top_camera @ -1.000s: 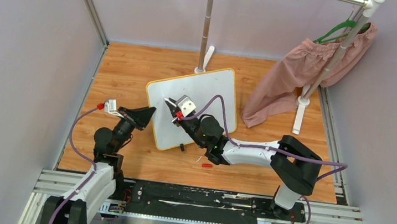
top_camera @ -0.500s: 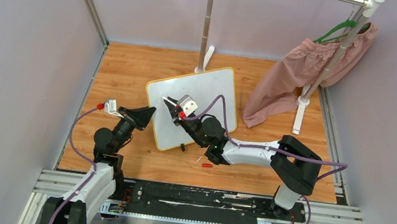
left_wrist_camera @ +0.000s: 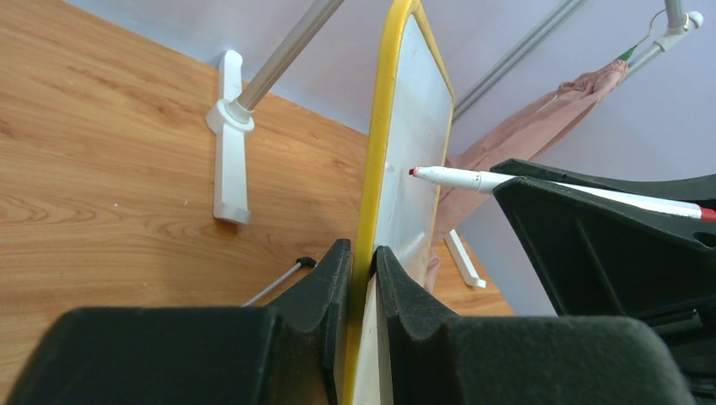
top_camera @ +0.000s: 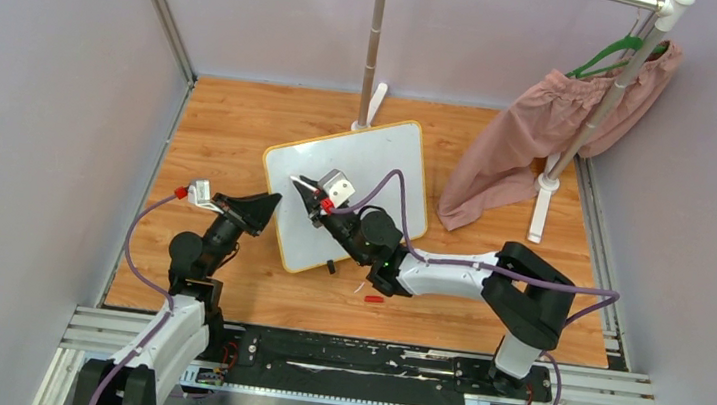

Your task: Write a sentence on the whiteboard

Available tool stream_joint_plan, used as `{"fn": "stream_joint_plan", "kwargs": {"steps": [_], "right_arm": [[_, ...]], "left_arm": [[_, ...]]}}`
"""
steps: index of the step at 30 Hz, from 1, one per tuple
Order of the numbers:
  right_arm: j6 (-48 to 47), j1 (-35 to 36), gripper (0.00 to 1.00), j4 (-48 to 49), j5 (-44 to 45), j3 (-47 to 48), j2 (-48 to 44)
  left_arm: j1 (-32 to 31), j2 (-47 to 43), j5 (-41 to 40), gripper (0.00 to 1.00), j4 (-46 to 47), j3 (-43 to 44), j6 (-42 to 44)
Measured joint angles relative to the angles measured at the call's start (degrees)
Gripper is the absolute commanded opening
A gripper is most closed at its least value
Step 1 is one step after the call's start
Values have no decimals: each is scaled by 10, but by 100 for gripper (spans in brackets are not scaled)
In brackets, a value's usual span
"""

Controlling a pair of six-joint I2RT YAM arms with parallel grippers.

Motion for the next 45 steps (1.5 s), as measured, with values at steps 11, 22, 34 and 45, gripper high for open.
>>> {"fn": "stream_joint_plan", "kwargs": {"steps": [11,22,34,45], "right_arm": [[4,-1,0,0,1,-20,0],[7,-2,0,6,5,-56,-14],[31,-6,0,-8,-12,-57,-119],[34,-6,0,-28,-26,-99,-186]], "left_arm": [[0,-2,-2,0,-2,0,0],[0,-2,-5,24,-3,0,0],[0,-33,-36,72,-34,0,-5],[9,-39,-82,64,-71,0,-72]]}}
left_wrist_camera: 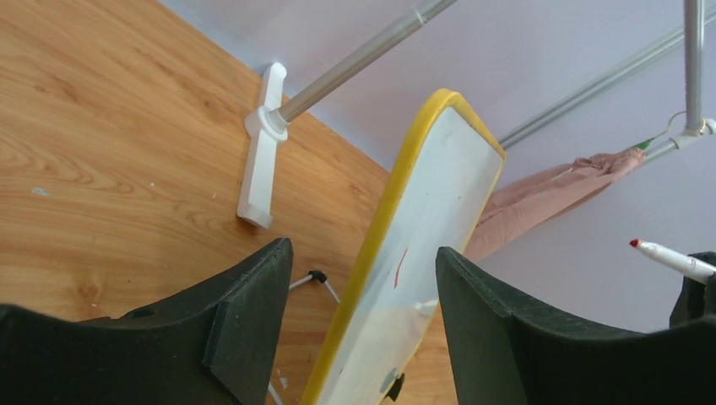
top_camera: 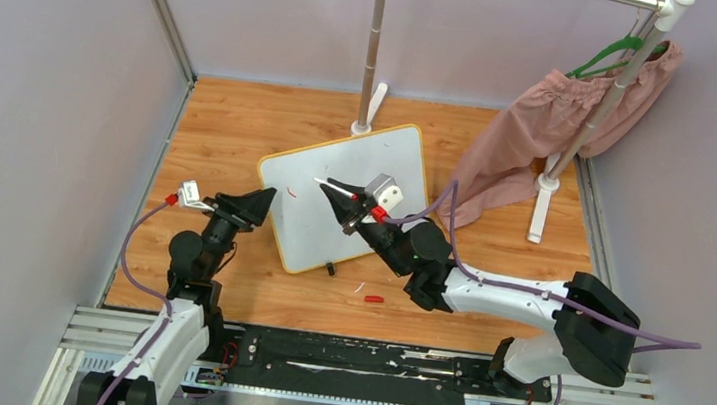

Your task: Write a sentence on the whiteboard

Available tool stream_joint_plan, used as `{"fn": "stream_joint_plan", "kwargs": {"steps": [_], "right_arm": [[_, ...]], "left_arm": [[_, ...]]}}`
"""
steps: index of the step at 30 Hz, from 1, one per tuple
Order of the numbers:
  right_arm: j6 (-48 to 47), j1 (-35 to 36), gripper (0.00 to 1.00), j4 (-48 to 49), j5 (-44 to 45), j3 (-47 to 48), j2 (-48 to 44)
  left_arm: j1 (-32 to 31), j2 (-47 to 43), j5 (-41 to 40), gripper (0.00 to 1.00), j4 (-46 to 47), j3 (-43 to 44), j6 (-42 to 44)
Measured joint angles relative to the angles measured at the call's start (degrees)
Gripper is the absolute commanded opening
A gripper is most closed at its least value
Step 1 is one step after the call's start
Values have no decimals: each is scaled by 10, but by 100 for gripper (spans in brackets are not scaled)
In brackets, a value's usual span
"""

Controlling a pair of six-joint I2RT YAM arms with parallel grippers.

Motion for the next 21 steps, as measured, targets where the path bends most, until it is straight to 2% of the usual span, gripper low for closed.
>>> {"fn": "stream_joint_plan", "kwargs": {"steps": [8,10,15,21], "right_arm": [[12,0,0,-39,6,-13,-1],[13,0,0,-39,6,-13,2],[13,0,0,-40,5,-13,15],[13,0,0,-43,-4,-13,18]], "left_arm": [[1,3,16,43,17,0,-19],[1,7,24,43,26,0,-20],[1,30,33,49,53,0,-21],[1,42,44,44,60,0,-17]]}}
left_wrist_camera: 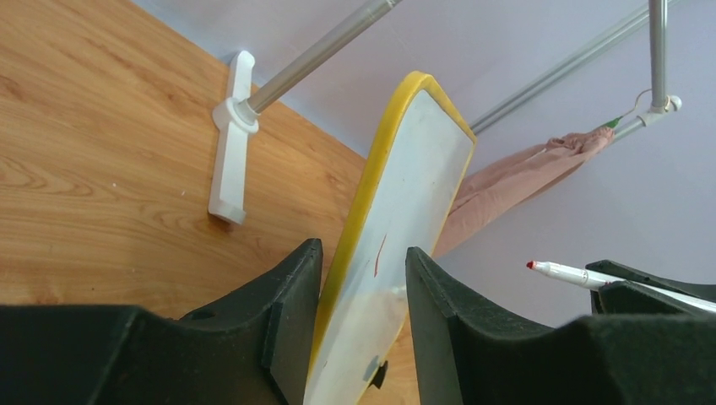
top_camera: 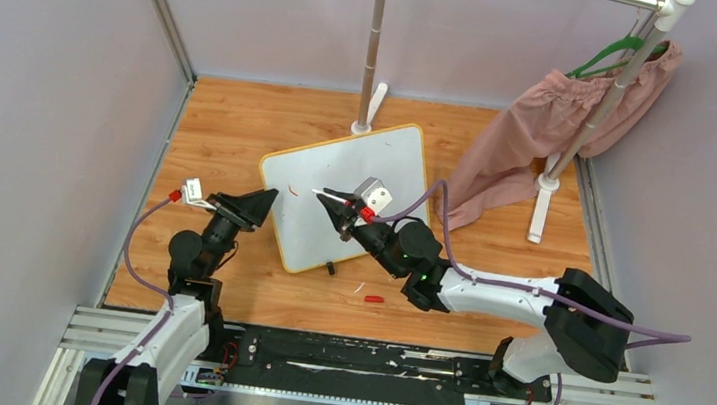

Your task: Write a sentence on the whiteboard

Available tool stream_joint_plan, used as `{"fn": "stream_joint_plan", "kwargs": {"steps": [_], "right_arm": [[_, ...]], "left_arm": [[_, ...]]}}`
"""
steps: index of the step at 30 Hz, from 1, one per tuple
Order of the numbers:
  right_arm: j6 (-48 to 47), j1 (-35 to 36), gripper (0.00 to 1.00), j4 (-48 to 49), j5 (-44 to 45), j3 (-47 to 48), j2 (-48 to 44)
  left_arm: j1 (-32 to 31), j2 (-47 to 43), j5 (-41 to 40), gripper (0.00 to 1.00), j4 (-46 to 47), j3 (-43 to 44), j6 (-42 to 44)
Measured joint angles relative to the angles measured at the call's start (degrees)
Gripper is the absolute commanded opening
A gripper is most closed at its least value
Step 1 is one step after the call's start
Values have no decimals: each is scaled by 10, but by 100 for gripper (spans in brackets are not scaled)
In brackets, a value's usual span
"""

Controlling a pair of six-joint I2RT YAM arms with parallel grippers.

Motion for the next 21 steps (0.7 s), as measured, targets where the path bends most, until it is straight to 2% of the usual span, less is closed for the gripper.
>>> {"fn": "stream_joint_plan", "kwargs": {"steps": [7,12,16,21], "right_arm": [[0,0,0,10,-5,0,11],[-1,0,0,17,-6,0,16],[-3,0,0,29,-5,-4,16],[-7,0,0,38,-3,-10,16]], "left_arm": [[2,4,16,27,3,0,14],[2,-3,25,21,3,0,22],[1,-13,36,21,3,0,31],[-2,-11,40,29,1,0,43]]}}
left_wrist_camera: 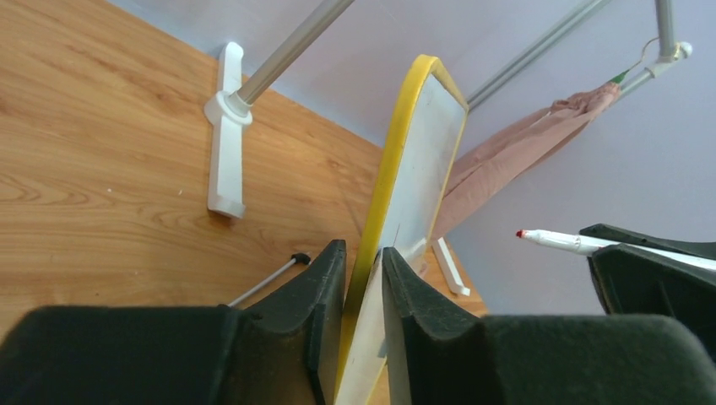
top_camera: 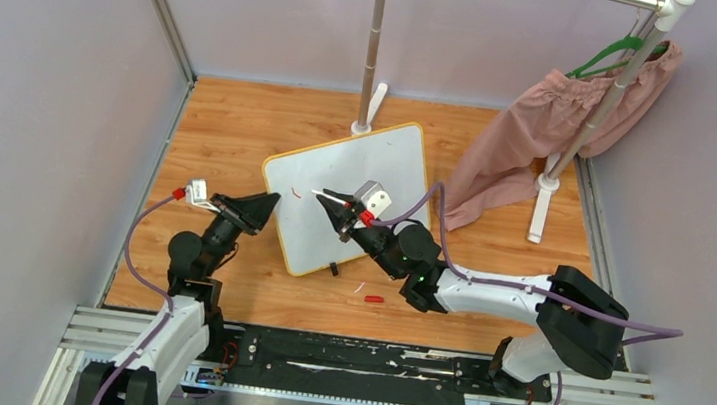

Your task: Write a sentence on the whiteboard

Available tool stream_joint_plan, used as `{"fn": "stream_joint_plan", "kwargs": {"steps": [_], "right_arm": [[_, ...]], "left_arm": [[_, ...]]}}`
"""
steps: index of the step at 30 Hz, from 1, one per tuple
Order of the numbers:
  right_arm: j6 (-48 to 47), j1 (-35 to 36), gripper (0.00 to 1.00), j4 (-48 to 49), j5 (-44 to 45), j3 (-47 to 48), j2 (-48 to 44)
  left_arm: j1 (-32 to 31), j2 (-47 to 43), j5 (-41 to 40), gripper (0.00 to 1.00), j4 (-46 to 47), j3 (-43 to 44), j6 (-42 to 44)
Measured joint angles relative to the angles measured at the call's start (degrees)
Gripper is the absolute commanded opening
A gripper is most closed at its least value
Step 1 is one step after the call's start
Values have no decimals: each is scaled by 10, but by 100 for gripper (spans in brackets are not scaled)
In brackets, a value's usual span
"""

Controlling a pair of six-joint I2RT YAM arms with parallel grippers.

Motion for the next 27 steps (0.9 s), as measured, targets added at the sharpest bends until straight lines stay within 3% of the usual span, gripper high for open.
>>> {"fn": "stream_joint_plan", "kwargs": {"steps": [6,15,27], "right_arm": [[-6,0,0,5,6,-5,0],[-9,0,0,19,11,-7,31],[-11,0,0,61,34,30,102]], "left_arm": [[0,10,9,38,-23,0,15],[-1,0,21,20,-39,0,26],[-5,-11,34,9,-50,0,35]]}}
